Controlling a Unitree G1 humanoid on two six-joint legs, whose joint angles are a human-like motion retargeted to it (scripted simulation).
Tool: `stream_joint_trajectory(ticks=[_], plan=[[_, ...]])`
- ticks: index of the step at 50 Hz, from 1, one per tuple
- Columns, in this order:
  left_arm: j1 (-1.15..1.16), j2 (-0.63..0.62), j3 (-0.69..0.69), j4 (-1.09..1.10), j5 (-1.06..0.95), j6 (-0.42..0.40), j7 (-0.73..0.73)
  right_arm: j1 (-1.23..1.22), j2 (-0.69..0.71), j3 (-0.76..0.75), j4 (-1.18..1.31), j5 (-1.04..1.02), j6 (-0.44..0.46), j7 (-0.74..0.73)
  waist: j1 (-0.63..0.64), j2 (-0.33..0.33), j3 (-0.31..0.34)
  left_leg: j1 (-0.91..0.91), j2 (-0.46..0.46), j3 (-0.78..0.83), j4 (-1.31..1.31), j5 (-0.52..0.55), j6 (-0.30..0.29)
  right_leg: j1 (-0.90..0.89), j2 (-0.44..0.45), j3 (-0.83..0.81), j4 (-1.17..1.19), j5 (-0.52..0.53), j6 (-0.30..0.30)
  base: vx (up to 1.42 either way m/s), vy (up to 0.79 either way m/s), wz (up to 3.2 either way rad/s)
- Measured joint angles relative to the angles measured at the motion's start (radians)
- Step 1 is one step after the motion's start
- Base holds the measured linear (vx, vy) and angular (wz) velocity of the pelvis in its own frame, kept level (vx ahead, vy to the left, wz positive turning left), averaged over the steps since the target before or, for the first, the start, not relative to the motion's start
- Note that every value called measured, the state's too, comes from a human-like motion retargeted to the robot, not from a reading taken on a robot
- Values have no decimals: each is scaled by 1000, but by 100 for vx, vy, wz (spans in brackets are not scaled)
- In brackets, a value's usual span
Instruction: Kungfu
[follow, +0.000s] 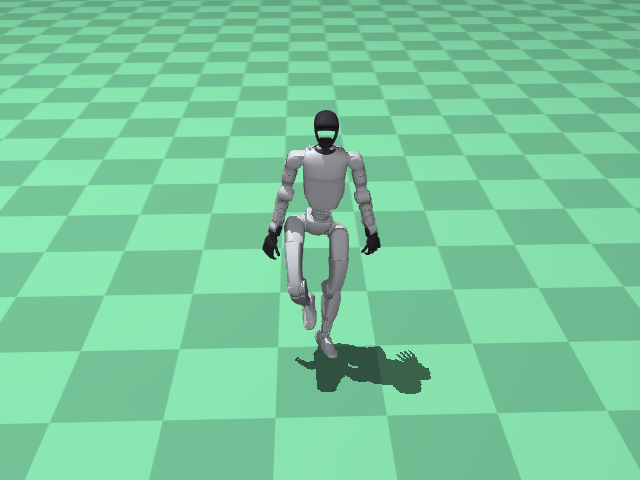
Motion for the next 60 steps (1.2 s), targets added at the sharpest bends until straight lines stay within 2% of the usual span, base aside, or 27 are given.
stream_joint_trajectory(ticks=[3,7,12,15,20,22,23,25,27,30,33,35,37,39,40,42,43,45,47,48,50,52,53,55,57,58,60], plan=[[13,1,-35,0,23,0,16,39,16,-13,11,17,-12,-2,16,28,-23,-20,31,-17,7,-4,5,-135,52,-48,147,-86,0,13,1,-13],[37,0,-39,4,36,11,42,76,41,-23,46,-1,-7,2,5,50,-83,-89,45,-56,43,-19,5,-268,74,-99,241,-170,17,12,-2,14],[42,-25,-19,26,-47,57,83,90,40,-18,57,-30,-6,33,4,48,-65,-88,51,-63,81,-38,-8,-296,98,-115,253,-244,19,4,0,7],[46,-37,-11,35,-147,64,117,82,37,-14,41,-47,1,19,-10,47,-60,-98,46,-60,102,-48,-19,-297,82,-109,218,-270,3,5,0,3],[19,-34,25,41,-249,53,239,55,28,-17,-25,7,-18,-23,-41,3,-15,-126,19,-24,205,-101,-28,-217,39,-35,54,-214,-39,-4,1,16],[3,-29,55,45,-286,53,312,55,27,-25,-58,44,-33,-59,-61,-23,-13,-145,-10,-19,261,-130,-35,-153,24,27,-65,-167,-34,4,-2,58],[-6,-26,79,46,-305,56,350,54,27,-29,-76,66,-42,-77,-67,-42,-15,-157,-28,-11,295,-149,-39,-126,42,89,-131,-156,-12,6,-5,59],[-22,-22,151,28,-334,62,422,63,32,-48,-127,100,-64,-103,-74,-88,-27,-181,-70,12,365,-194,-37,-42,50,192,-282,-134,3,7,-6,53],[-33,-26,269,-50,-355,75,507,90,37,-61,-223,132,-94,-99,-83,-111,-46,-204,-93,25,420,-243,-19,43,17,241,-408,-90,-19,12,-9,44],[-10,23,463,-279,-358,51,548,160,35,-73,-425,206,-134,-80,-94,-116,-87,-206,-131,33,424,-270,-1,161,-16,282,-584,-57,-52,21,-13,31],[25,132,627,-495,-561,-76,501,225,-6,-22,-609,372,-261,-25,-71,-124,-93,-111,-168,82,315,-192,-66,332,20,390,-827,-24,-80,21,-4,-48],[41,219,701,-615,-858,-194,379,259,-50,35,-710,516,-348,48,-51,-115,-97,-37,-197,100,213,-62,-170,434,32,437,-1009,11,-125,16,16,-43],[-23,315,705,-731,-1279,-305,262,266,-84,66,-791,659,-396,110,-63,-96,-102,-84,-273,170,181,119,-277,420,-83,426,-1099,81,-129,-42,94,108],[-181,418,669,-867,-1659,-390,206,274,-93,104,-885,804,-420,163,-124,-89,-68,-198,-298,339,289,171,-277,404,-233,368,-1145,185,-85,-112,117,225],[-293,457,640,-946,-1799,-424,187,283,-98,130,-943,878,-426,185,-158,-99,-36,-235,-287,400,349,173,-277,422,-285,352,-1163,219,-62,-90,24,227],[-661,508,510,-1085,-1975,-418,68,272,-99,160,-1098,1053,-401,242,-182,-88,74,-263,-156,321,459,89,-277,474,-298,341,-1174,92,-96,-55,-64,182],[-890,485,418,-1148,-2039,-400,-25,255,-95,152,-1177,1135,-388,277,-158,-76,125,-270,-46,283,457,72,-277,482,-266,318,-1156,12,-154,-50,-111,89],[-1282,418,238,-1255,-2161,-369,-217,192,-76,185,-1322,1271,-361,369,-155,-80,230,-225,214,236,334,136,-277,484,-154,257,-1066,-120,-266,-38,-126,-32],[-1437,229,30,-1343,-2277,-388,-324,197,-78,194,-1419,1374,-325,459,-111,-63,273,-157,471,304,247,189,-157,488,-48,252,-957,-209,-285,21,-59,-108],[-1465,122,-50,-1365,-2315,-388,-373,216,-89,198,-1464,1416,-309,494,-100,-54,237,-151,530,397,190,217,-85,447,-32,246,-909,-254,-297,53,-9,-27],[-1441,-152,-154,-1363,-2356,-331,-488,314,-110,161,-1548,1486,-301,543,-79,-57,37,-197,491,578,-12,313,-56,292,-119,221,-812,-325,-290,63,8,70],[-1387,-320,-265,-1354,-2441,-285,-544,343,-129,117,-1598,1522,-316,545,-99,18,73,-203,537,534,-69,352,-29,307,-107,169,-749,-365,-285,33,18,41],[-1364,-375,-298,-1343,-2498,-251,-561,338,-136,98,-1620,1535,-328,535,-128,71,112,-224,570,485,-60,360,-18,309,-89,147,-726,-378,-282,-2,27,15],[-1326,-412,-356,-1311,-2610,-203,-553,293,-160,95,-1658,1551,-361,500,-183,149,199,-232,631,483,-3,385,-32,305,-54,117,-706,-382,-287,-27,29,-13],[-1299,-398,-383,-1282,-2640,-201,-508,271,-178,78,-1692,1552,-392,479,-212,172,241,-201,639,582,45,373,-23,297,-66,102,-697,-381,-295,-13,21,-10],[-1282,-384,-385,-1274,-2622,-210,-490,281,-188,62,-1707,1545,-403,472,-210,173,242,-180,642,636,24,409,-42,288,-69,112,-684,-385,-297,17,17,-6],[-1252,-344,-392,-1279,-2530,-236,-474,318,-209,20,-1739,1513,-426,447,-193,165,215,-151,589,675,-33,473,-89,252,-96,135,-660,-389,-288,19,14,8]])
